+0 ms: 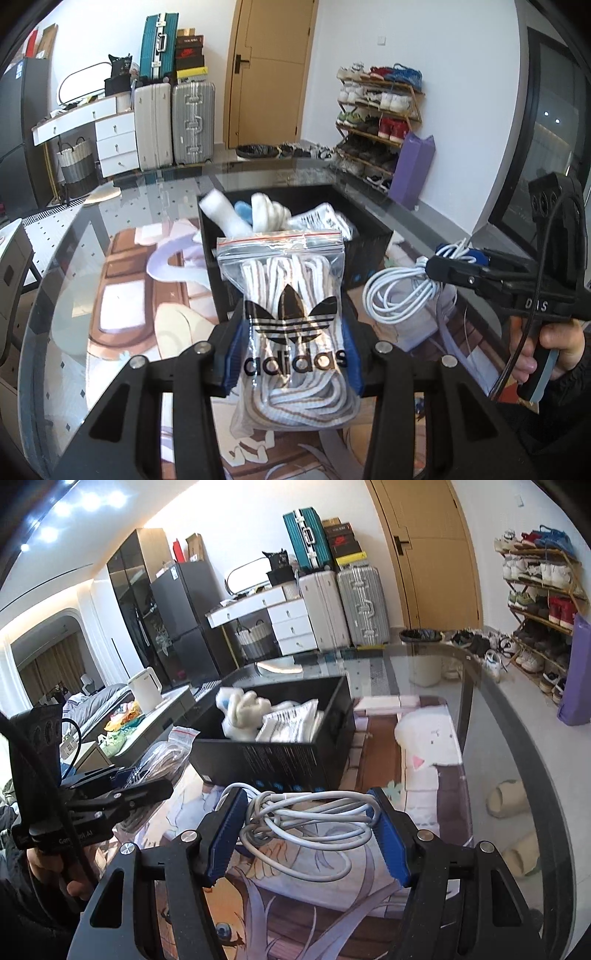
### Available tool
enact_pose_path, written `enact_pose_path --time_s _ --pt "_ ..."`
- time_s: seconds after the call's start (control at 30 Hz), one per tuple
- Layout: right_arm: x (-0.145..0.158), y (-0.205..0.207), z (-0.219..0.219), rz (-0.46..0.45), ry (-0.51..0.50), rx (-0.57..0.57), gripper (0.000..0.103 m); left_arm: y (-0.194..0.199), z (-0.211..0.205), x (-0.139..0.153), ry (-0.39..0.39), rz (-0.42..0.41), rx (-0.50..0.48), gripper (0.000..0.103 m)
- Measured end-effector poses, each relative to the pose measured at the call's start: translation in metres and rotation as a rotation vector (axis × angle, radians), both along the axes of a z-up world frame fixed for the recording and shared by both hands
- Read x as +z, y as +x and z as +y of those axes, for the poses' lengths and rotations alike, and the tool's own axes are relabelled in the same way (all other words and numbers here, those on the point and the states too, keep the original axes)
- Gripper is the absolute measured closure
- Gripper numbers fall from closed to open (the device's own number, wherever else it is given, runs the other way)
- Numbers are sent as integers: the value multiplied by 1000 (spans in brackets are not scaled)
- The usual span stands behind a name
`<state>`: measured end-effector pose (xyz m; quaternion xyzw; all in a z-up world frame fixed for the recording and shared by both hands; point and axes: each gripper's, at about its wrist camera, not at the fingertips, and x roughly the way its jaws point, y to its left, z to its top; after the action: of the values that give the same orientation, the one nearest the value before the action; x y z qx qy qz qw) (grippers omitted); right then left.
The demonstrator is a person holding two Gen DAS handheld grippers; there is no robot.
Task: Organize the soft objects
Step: 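Carry the lace bag and the cable coil up over the black box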
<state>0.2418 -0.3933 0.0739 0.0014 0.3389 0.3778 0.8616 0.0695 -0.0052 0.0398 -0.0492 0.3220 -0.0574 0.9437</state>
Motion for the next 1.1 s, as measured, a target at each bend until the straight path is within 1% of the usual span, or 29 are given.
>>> enact_pose_path --time_s 0.27,0.6,0.87,1.1 --pt "23 -1 3 -59 28 20 36 14 7 16 -1 -37 19 59" --pt "47 7 22 -134 22 37 36 43 17 34 15 -78 42 59" --pt "48 23 42 -142 4 48 36 68 23 31 33 -70 52 59" --pt "47 36 62 -186 -59 56 36 89 32 24 29 -51 78 59"
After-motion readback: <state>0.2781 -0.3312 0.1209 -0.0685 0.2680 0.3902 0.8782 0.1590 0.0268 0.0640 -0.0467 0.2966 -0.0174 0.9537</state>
